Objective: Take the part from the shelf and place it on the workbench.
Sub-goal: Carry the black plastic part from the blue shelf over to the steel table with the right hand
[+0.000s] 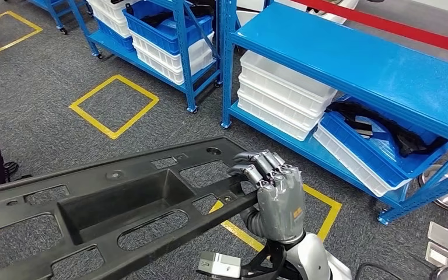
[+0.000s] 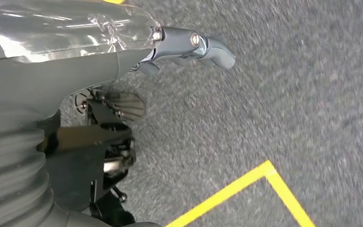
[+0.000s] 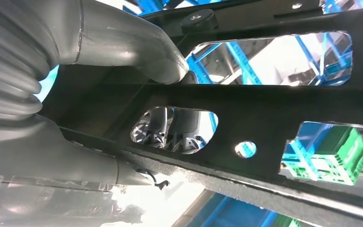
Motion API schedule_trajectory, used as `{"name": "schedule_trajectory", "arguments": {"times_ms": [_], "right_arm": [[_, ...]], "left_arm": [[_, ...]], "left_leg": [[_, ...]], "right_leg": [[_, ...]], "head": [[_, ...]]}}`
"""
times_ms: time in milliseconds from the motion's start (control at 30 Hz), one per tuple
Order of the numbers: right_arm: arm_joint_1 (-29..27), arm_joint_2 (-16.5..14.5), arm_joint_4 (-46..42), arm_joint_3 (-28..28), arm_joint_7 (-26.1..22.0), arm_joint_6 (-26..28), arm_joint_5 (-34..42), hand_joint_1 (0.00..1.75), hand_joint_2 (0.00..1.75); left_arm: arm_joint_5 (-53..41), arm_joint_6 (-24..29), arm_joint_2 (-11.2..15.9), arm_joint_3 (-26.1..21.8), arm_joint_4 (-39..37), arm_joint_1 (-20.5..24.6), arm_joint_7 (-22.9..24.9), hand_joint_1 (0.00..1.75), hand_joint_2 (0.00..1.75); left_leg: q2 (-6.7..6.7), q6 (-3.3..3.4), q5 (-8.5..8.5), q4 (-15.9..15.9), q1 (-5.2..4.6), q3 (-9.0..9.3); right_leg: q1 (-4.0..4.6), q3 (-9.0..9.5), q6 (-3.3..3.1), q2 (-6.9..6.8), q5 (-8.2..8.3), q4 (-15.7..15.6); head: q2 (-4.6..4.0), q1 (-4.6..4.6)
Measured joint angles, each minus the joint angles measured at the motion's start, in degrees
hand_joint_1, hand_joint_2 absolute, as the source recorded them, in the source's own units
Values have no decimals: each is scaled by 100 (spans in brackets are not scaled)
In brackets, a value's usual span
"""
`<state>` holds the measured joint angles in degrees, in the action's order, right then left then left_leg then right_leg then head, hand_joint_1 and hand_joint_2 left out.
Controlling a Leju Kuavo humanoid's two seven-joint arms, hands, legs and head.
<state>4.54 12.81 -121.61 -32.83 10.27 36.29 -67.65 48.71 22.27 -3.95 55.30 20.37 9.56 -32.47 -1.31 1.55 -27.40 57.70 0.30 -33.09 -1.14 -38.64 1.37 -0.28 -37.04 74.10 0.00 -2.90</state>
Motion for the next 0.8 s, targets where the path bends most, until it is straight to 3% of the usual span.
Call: {"name": "schedule_trajectory", "arguments": {"times_ms": [67, 133, 200, 267, 333, 433, 467, 500, 533, 633, 700, 800], "right_arm": [[15, 2, 5, -11, 2, 0, 18, 175, 175], [35, 2, 9, -20, 9, 3, 27, 175, 175], [40, 5, 12, -26, 24, 7, 26, 175, 175], [42, 10, 11, -28, 37, 11, 10, 175, 175], [42, 11, 9, -27, 48, 15, -19, 175, 175], [18, 11, 9, -27, 60, 17, -57, 175, 175], [7, 11, 10, -27, 62, 17, -63, 175, 175], [-1, 11, 10, -28, 64, 16, -65, 175, 175], [-5, 11, 10, -28, 67, 16, -65, 175, 175], [-11, 11, 10, -26, 72, 13, -65, 175, 175], [-16, 11, 10, -26, 72, 11, -64, 175, 175], [-20, 11, 10, -25, 74, 10, -63, 175, 175]], "left_arm": [[9, 1, -1, -10, 0, -17, -22, 0, 175], [9, 1, -1, -16, 0, -22, -33, 0, 175], [-1, 1, 0, -19, 0, -32, -35, 0, 175], [-16, 1, 2, -20, 0, -45, -27, 0, 175], [-36, 1, 3, -20, 0, -43, -15, 0, 175], [-56, 1, 4, -20, 0, -34, 12, 0, 175], [-59, 1, 4, -20, 0, -40, 22, 0, 175], [-61, 1, 5, -20, 0, -48, 32, 0, 175], [-61, 1, 5, -20, 0, -54, 39, 0, 175], [-61, 1, 6, -20, 0, -54, 50, 0, 175], [-57, 1, 5, -20, 0, -59, 54, 0, 175], [-51, 1, 5, -20, 0, -77, 59, 0, 175]], "left_leg": [[-103, -22, -25, 38, 10, 2], [-198, -71, -61, 112, 8, -38], [-274, -133, -66, 162, 9, -98], [-313, -194, -67, 177, 26, -118], [-186, -258, -200, 380, 21, -187], [39, -336, -664, 1377, 36, -654], [61, -345, -740, 1651, 43, -794], [72, -343, -712, 1732, 45, -842], [82, -331, -579, 1582, 45, -774], [227, -250, -80, 482, 7, -245], [290, -205, -31, 178, -36, -128], [205, -118, 0, 103, -29, -116]], "right_leg": [[-18, 220, -1, 49, 424, -566], [-39, 479, -21, 212, 700, -1203], [-34, 532, -53, 305, 706, -1378], [-27, 538, -106, 237, 724, -1405], [-42, 574, -166, 144, 738, -1440], [-37, 607, -219, -11, 721, -1453], [-32, 614, -225, -58, 713, -1452], [-31, 622, -224, -99, 704, -1452], [-31, 636, -218, -134, 693, -1452], [-17, 693, -173, -222, 645, -1450], [0, 707, -130, -269, 626, -1459], [-6, 737, -51, -281, 579, -1463]], "head": [[0, -12], [0, -26], [0, -23], [0, -15], [0, 24], [0, 80], [0, 81], [0, 81], [0, 81], [0, 81], [0, 77], [0, 73]]}}
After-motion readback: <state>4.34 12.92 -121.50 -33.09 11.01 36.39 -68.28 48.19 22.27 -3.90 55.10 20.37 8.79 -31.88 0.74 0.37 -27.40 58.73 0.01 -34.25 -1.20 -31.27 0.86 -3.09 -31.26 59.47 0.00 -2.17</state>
